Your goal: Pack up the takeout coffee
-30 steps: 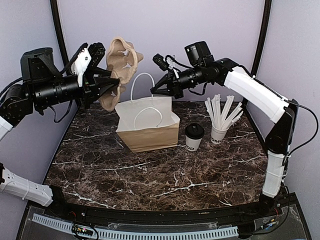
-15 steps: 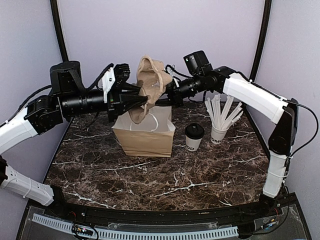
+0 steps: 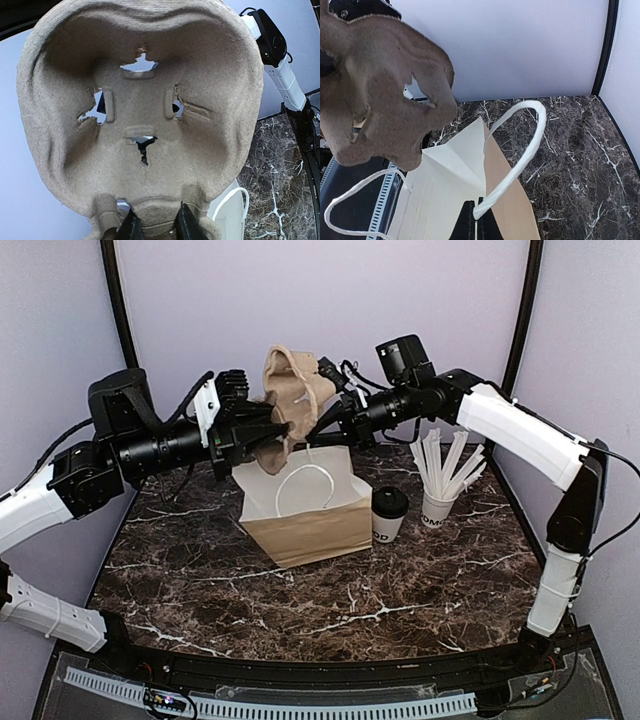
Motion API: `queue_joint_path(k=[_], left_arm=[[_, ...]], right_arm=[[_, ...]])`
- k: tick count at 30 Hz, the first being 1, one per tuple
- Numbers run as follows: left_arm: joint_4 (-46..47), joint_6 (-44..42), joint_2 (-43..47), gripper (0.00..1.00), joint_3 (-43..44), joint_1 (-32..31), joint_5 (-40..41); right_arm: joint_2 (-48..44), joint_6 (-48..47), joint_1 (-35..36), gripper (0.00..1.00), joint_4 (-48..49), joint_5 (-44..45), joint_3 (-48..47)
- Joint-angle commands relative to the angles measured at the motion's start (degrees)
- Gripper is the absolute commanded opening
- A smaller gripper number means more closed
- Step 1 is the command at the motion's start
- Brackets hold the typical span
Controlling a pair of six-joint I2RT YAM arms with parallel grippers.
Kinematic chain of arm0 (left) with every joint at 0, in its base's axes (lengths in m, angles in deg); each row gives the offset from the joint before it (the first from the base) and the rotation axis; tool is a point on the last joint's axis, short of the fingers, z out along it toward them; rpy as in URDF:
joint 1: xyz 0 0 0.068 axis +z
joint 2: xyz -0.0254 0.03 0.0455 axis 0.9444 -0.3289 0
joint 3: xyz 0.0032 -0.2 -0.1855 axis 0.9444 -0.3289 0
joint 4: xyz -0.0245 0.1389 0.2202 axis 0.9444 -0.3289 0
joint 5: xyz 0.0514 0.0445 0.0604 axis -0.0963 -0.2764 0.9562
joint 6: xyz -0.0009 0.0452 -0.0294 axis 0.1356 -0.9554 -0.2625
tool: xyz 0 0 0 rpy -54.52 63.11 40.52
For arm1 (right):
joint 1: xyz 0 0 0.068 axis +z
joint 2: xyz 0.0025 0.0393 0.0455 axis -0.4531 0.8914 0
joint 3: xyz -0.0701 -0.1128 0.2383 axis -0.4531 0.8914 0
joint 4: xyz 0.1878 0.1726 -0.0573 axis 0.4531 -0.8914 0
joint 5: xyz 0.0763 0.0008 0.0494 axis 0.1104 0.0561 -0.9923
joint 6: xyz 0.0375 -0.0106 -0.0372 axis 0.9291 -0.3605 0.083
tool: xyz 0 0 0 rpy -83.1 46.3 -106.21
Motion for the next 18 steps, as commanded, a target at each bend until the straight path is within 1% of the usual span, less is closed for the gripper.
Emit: queue_joint_path(k=[1, 8, 12, 15, 18], left_arm=[[4.07, -1.74, 0.91, 0.21, -1.52, 0.33, 1.06], [10.73, -0.83, -0.56, 0.21, -7.01, 0.31, 0.48], [12.19, -0.83, -1.1, 0.21, -8.9, 0.26, -0.33], [10.73, 0.11, -1.1, 0.21, -8.97, 0.31, -2.83], [6.44, 1.66, -1.0, 0.22, -8.09, 0.29, -4.65]], right_arm=[[-1.51, 0.16, 0.71, 0.0, 1.42, -1.71, 0.86], [-1.49, 1.01, 0.89, 0.0, 1.75, -1.71, 0.73], [-1.74, 1.03, 0.89, 0.0, 1.77, -1.42, 0.93], [-1.8, 1.12, 0.89, 0.0, 1.67, -0.2, 0.83], [-1.64, 1.5, 0.89, 0.0, 1.82, 1.19, 0.5]])
